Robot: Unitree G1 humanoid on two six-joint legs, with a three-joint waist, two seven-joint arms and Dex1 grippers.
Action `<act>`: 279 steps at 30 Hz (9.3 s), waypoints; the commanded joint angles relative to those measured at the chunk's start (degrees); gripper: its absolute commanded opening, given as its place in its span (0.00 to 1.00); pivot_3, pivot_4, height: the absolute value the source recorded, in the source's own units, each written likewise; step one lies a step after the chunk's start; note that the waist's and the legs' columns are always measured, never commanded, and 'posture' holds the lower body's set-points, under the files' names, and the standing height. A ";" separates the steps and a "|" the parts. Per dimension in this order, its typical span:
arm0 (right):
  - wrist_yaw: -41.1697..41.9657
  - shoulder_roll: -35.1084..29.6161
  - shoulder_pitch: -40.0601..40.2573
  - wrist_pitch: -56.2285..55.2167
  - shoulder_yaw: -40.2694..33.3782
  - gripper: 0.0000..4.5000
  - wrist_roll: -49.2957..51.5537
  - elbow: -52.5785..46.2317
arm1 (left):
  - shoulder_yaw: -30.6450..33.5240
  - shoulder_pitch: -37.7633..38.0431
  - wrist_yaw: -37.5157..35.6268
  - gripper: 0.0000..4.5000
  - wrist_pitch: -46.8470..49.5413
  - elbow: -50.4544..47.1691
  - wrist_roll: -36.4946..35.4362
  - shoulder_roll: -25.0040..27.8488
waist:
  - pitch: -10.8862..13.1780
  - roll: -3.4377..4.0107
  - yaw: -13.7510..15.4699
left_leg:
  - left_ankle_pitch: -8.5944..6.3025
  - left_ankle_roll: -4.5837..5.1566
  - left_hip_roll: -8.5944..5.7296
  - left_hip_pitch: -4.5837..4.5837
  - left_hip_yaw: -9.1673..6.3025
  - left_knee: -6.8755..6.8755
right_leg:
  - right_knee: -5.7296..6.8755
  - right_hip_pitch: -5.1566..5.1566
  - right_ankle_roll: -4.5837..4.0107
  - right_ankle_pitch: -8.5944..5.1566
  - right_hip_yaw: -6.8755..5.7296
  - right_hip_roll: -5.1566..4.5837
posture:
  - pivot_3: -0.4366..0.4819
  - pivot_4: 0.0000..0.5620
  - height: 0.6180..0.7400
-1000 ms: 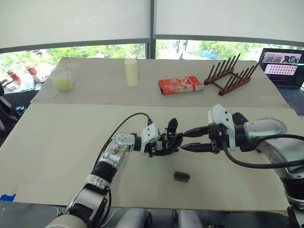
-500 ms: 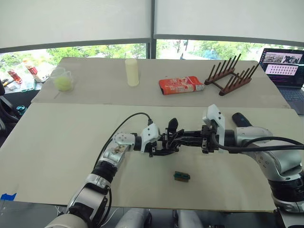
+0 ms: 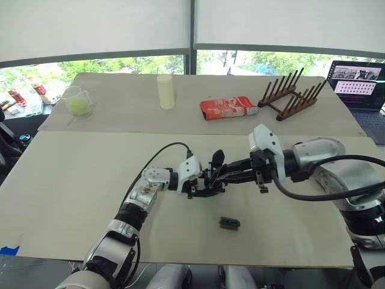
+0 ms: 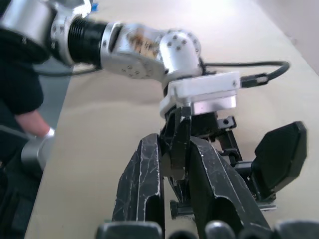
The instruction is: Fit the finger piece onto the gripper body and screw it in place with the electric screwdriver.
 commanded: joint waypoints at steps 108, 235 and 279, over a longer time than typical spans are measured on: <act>20.05 2.50 -20.20 3.95 23.88 0.07 -20.59 16.91 | 1.03 -1.88 -1.42 0.51 2.64 -2.87 -1.77 -2.15 | -0.04 0.00 -0.02 | -0.01 -0.13 0.02 0.16 0.00 0.09 | 0.10 0.14 -0.05 0.10 0.00 0.01 | 0.48 0.27 1.00; 1.66 5.75 4.78 -4.51 -0.96 0.53 -5.66 9.73 | 1.89 -0.31 -0.59 0.51 5.80 -6.01 -1.16 -0.53 | 0.03 0.05 -0.96 | -0.24 -0.39 -0.01 0.76 -0.02 -0.16 | -0.10 0.73 -0.04 0.09 0.06 0.20 | 0.48 0.27 1.00; -6.54 -19.92 -6.48 13.96 5.38 1.00 -22.52 43.07 | 18.25 11.18 -4.39 1.00 42.53 -60.55 -34.32 35.46 | 1.07 0.48 -1.32 | -0.13 -0.55 0.14 0.12 0.27 -0.24 | -0.05 -0.02 -0.16 0.19 0.11 -0.01 | 0.48 0.27 1.00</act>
